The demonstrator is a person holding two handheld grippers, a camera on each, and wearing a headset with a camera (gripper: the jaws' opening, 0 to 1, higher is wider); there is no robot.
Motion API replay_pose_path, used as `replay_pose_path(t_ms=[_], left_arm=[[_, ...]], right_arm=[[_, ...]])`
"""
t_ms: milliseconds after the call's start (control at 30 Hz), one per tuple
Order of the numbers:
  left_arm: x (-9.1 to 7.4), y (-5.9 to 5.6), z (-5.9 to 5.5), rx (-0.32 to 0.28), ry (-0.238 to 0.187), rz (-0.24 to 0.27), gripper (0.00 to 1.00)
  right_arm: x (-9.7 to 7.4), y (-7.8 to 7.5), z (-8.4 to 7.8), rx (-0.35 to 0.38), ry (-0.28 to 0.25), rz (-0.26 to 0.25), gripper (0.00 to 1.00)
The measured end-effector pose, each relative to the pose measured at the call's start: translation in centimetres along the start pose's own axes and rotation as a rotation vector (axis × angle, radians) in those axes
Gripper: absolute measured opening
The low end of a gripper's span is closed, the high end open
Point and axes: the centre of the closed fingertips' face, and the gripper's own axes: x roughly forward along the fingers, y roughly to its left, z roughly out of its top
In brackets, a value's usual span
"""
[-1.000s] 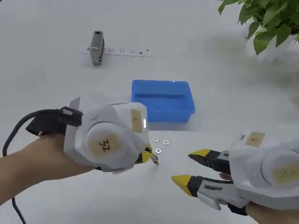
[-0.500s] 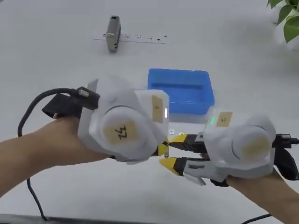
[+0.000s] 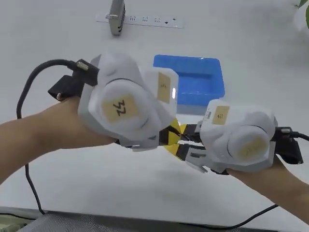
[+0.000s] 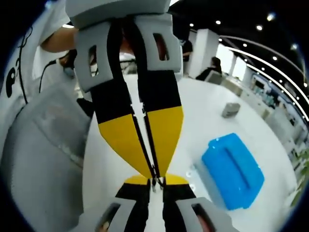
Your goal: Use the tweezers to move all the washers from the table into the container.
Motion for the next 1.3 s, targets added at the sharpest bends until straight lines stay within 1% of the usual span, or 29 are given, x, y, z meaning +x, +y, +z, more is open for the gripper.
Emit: replay_pose_path(t_ms=[67,133,167,200,233,267,300,333,367,400,467,500,533,567,633,667,700,733,767,800,867,933,967,1000,1033,1067,1133,1200,1300], left_arm=[[0.0,0.0,0.0,-0.003,0.0,0.0,0.0],[-0.1,0.4,-0.2,-0.026,-0.01,0.022,0.0],[-0.1,0.8,-0.2,-0.068,-0.024,0.054,0.0],[-0.1,0.9,-0.3,-0.084,-0.034,0.071,0.0],[-0.2,1.2,-0.6,-0.107,-0.041,0.106,0.01],[-0.2,1.3,-0.8,-0.128,-0.05,0.135,0.05],[-0.3,1.2,-1.1,-0.163,-0.055,0.142,0.09],[-0.5,1.2,-1.4,-0.234,-0.07,0.183,0.12],[-0.8,1.5,-1.6,-0.272,-0.09,0.222,0.16],[-1.3,1.5,-2.2,-0.345,-0.103,0.27,0.22],[-2.2,1.2,-3.0,-0.411,-0.124,0.321,0.23],[-2.9,0.9,-3.7,-0.471,-0.139,0.368,0.25],[-3.5,0.3,-4.8,-0.541,-0.129,0.407,0.28],[-3.9,-0.1,-5.5,-0.583,-0.117,0.431,0.34],[-4.8,-1.1,-7.1,-0.665,-0.083,0.478,0.4],[-5.5,-1.7,-8.2,-0.714,-0.066,0.522,0.43],[-6.2,-2.2,-9.0,-0.745,-0.065,0.561,0.46],[-6.7,-2.6,-9.7,-0.776,-0.055,0.591,0.5],[-7.2,-2.9,-10.3,-0.806,-0.047,0.614,0.52],[-7.9,-3.2,-11.1,-0.833,-0.038,0.652,0.52],[-8.9,-3.3,-12.1,-0.862,-0.037,0.72,0.54],[-10.1,-2.9,-12.8,-0.876,-0.042,0.809,0.6],[-10.6,-2.7,-13.0,-0.876,-0.044,0.849,0.61],[-11.0,-2.5,-13.1,-0.867,-0.036,0.875,0.61],[-11.5,-2.1,-13.0,-0.854,-0.04,0.922,0.62],[-11.7,-1.9,-12.9,-0.846,-0.046,0.936,0.61],[-11.5,-1.9,-12.9,-0.85,-0.055,0.94,0.63],[-11.5,-1.8,-13.1,-0.845,-0.047,0.937,0.66],[-11.4,-1.8,-13.0,-0.831,-0.055,0.928,0.68]], right_arm=[[0.1,0.0,0.0,-0.021,0.005,-0.004,0.04],[0.1,-0.2,0.0,-0.017,0.002,-0.007,0.03],[0.1,-0.4,0.1,-0.005,-0.003,-0.009,0.03],[0.2,-0.5,0.1,0.01,-0.007,-0.007,0.02],[0.2,-0.5,0.2,0.035,-0.01,-0.001,0.02],[0.2,-0.6,0.2,0.054,-0.012,0.002,0.02],[0.2,-0.8,0.2,0.058,-0.012,-0.004,0.02],[0.2,-1.0,0.3,0.063,-0.017,-0.012,0.02],[0.2,-1.2,0.3,0.07,-0.019,-0.016,0.02],[0.0,-1.5,0.4,0.1,-0.028,-0.022,0.02],[-0.2,-1.9,0.9,0.159,-0.061,-0.028,0.02],[-0.4,-2.3,1.3,0.199,-0.083,-0.027,0.02],[-0.5,-2.8,1.6,0.23,-0.099,-0.028,0.02],[-0.6,-3.0,1.7,0.239,-0.104,-0.028,0.02],[-0.7,-3.9,2.2,0.266,-0.127,-0.041,0.02],[-0.7,-4.3,2.4,0.278,-0.137,-0.043,0.02],[-0.7,-4.6,2.5,0.282,-0.142,-0.046,0.02],[-0.7,-5.0,2.7,0.282,-0.15,-0.055,0.02],[-0.6,-5.2,2.9,0.282,-0.154,-0.058,0.02],[-0.5,-5.6,3.1,0.283,-0.158,-0.064,0.03],[-0.4,-6.3,3.4,0.286,-0.169,-0.077,0.03],[-0.2,-6.8,3.7,0.294,-0.181,-0.086,0.03],[-0.1,-7.0,3.8,0.299,-0.184,-0.088,0.03],[0.1,-7.2,3.8,0.3,-0.186,-0.09,0.03],[0.3,-7.4,3.9,0.303,-0.187,-0.093,0.03],[0.5,-7.5,3.9,0.304,-0.187,-0.096,0.03],[1.1,-7.7,3.8,0.293,-0.178,-0.102,0.03],[1.5,-7.9,3.8,0.281,-0.171,-0.109,0.03],[2.2,-7.9,3.6,0.281,-0.164,-0.102,0.03]])
